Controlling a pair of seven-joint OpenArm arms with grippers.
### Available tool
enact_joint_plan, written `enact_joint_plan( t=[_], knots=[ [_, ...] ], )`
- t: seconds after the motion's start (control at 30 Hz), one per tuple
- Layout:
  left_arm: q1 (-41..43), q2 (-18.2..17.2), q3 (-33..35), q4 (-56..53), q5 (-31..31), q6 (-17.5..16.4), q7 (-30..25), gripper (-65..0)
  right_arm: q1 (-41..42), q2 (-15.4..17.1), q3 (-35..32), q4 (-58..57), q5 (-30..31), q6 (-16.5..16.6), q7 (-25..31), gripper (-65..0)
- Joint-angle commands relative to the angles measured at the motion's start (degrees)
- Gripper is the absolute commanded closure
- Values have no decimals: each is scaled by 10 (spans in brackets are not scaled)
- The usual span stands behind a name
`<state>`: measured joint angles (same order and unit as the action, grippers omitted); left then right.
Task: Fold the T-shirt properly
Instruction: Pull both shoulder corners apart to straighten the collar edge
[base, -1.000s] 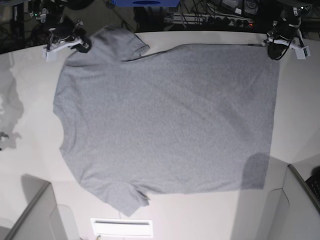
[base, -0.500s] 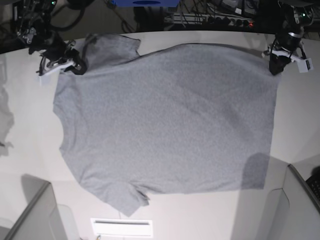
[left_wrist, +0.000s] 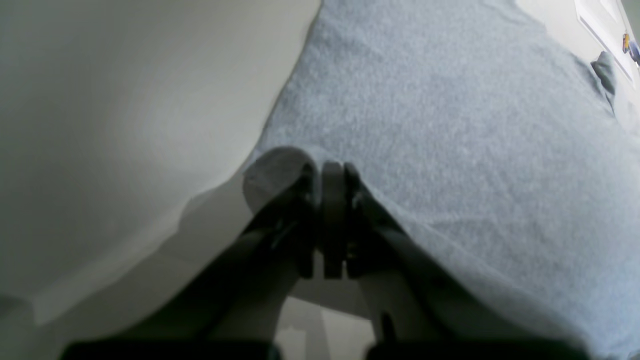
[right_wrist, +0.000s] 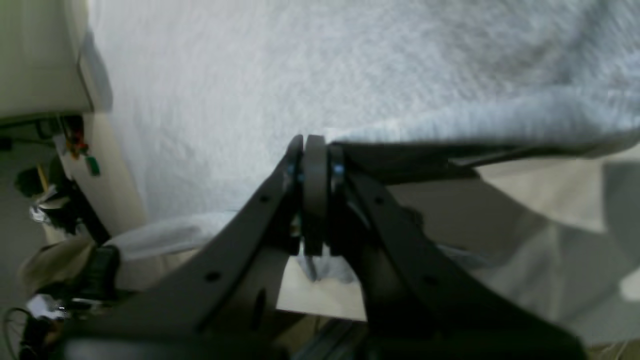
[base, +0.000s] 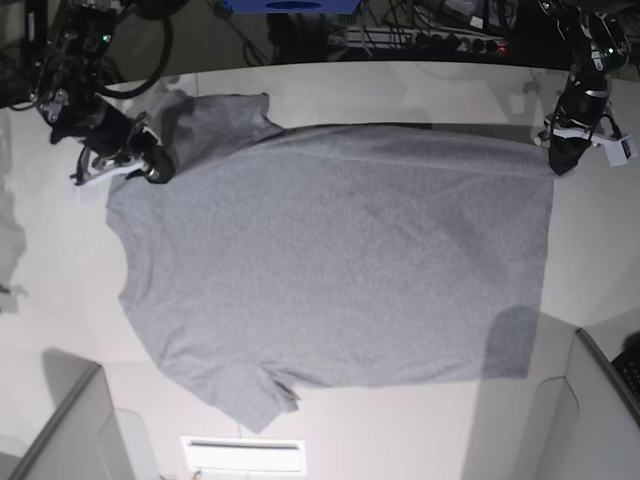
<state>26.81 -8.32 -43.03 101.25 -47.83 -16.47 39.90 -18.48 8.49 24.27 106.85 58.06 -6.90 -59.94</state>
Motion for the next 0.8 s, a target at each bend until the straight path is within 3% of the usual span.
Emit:
enact_joint_plan(
  t=[0.0, 0.6, 0.77],
  knots=[
    [-2, -8, -4, 9, -6, -4, -13, 0, 14, 6, 2, 10, 13, 2, 1, 0],
    [-51, -9, -4, -52, -4, -2, -13, 0, 128, 5, 0, -110, 12, -2, -3, 0],
    [-74, -9, 2, -49, 55, 32, -13, 0, 151, 7, -40, -137, 12, -3, 1, 0]
  ],
)
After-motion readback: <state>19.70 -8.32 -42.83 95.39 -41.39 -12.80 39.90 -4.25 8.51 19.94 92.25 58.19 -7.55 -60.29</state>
